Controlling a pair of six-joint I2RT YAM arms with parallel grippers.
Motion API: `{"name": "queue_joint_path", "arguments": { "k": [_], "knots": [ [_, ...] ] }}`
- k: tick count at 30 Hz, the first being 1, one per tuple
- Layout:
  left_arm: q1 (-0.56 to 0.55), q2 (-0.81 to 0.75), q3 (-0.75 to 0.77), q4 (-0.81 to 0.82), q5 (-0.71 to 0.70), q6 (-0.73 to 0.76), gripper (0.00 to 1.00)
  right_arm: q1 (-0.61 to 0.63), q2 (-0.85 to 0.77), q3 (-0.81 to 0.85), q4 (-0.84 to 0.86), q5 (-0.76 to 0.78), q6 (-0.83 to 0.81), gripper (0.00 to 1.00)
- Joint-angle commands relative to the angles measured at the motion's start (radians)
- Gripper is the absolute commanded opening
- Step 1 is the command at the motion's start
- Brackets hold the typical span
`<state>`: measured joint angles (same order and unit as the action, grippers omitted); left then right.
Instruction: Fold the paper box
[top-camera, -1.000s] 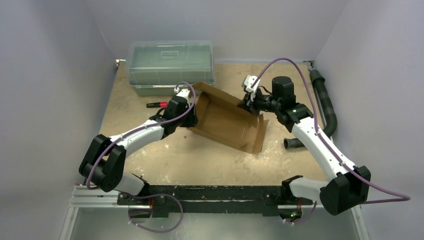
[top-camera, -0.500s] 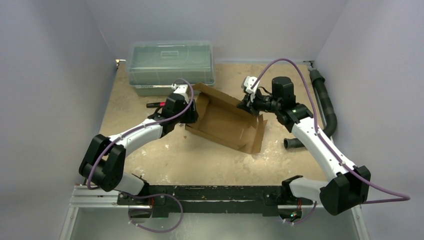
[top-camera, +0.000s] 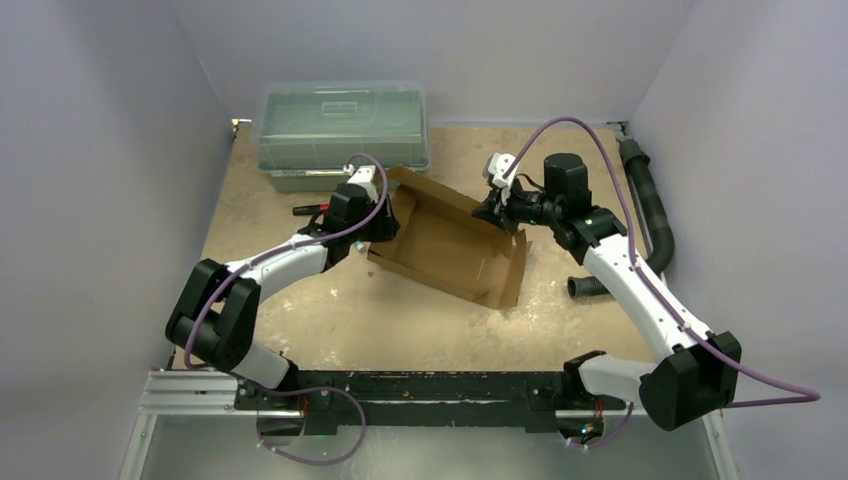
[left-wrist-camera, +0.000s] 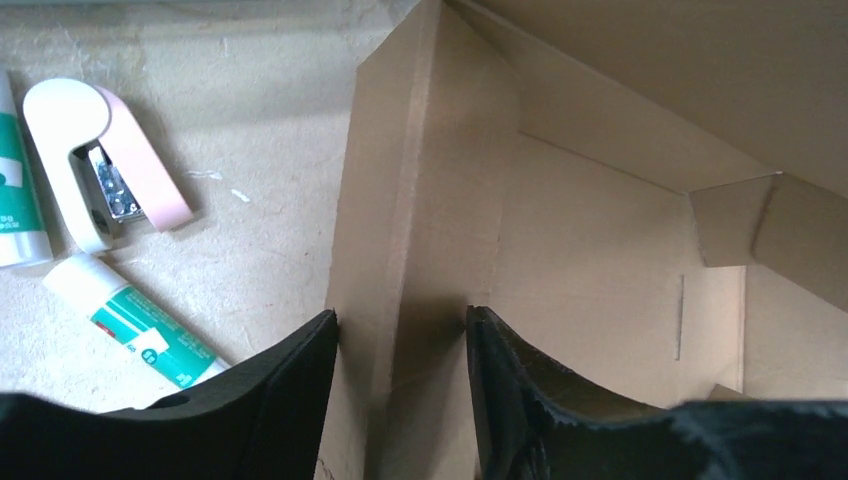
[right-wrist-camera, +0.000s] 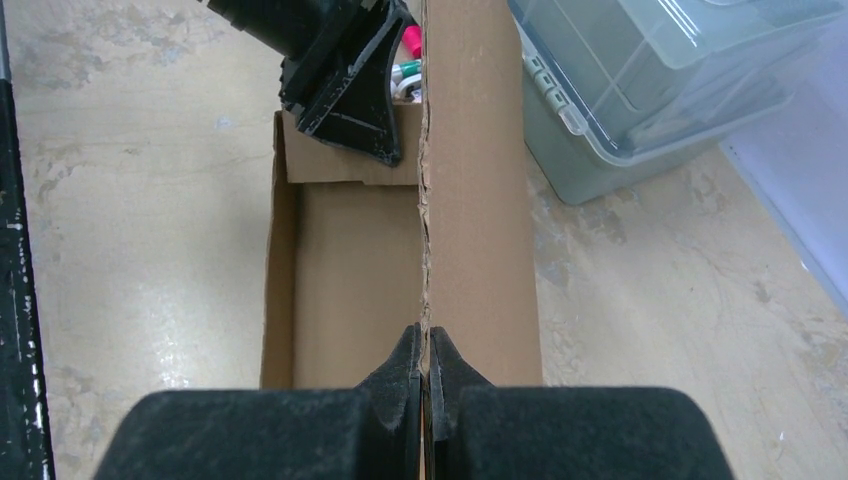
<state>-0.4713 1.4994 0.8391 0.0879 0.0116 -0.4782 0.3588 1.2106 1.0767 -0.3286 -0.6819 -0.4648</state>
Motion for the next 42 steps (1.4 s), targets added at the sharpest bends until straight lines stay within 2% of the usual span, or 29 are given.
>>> {"name": "queue_joint_path", "arguments": {
  "k": [1,6,8,9,13,18,21,26,30,32,39,42],
  "knots": [
    [0.008,0.034,0.008,0.008,-0.046,0.033,0.43,0.0,-0.005,-0.006,0.02,-0.051,-0.007,0.0],
    [0.007,0.045,0.0,-0.018,-0.08,0.05,0.11,0.0,0.001,-0.008,0.016,-0.037,-0.006,0.0],
    [0.005,0.044,-0.011,-0.016,-0.085,0.049,0.01,0.0,0.002,-0.009,0.016,-0.033,-0.006,0.0],
    [0.002,0.044,-0.016,-0.015,-0.089,0.048,0.0,0.0,0.003,-0.01,0.015,-0.035,-0.006,0.0],
    [-0.054,0.027,-0.035,-0.025,-0.17,0.055,0.0,0.0,0.011,-0.014,0.018,-0.045,-0.003,0.0],
    [-0.205,0.033,-0.016,-0.114,-0.437,0.056,0.0,0.0,0.023,-0.031,0.035,-0.059,0.008,0.0],
    [-0.235,0.049,-0.028,-0.141,-0.517,0.03,0.0,0.0,0.034,-0.036,0.034,-0.065,0.009,0.0],
    [-0.239,0.06,-0.043,-0.134,-0.53,0.023,0.0,0.0,0.035,-0.047,0.037,-0.058,0.008,0.07],
    [-0.242,0.069,-0.036,-0.125,-0.489,0.031,0.0,0.0,0.031,-0.053,0.038,-0.049,-0.001,0.24],
    [-0.241,0.07,-0.042,-0.112,-0.455,0.028,0.0,0.0,0.029,-0.059,0.041,-0.035,-0.003,0.28],
    [-0.241,0.07,-0.073,-0.066,-0.402,0.01,0.0,0.0,0.029,-0.074,0.069,0.022,0.002,0.26],
    [-0.24,0.07,-0.076,-0.057,-0.4,0.014,0.0,-0.001,0.029,-0.074,0.075,0.041,0.006,0.12]
  ]
}}
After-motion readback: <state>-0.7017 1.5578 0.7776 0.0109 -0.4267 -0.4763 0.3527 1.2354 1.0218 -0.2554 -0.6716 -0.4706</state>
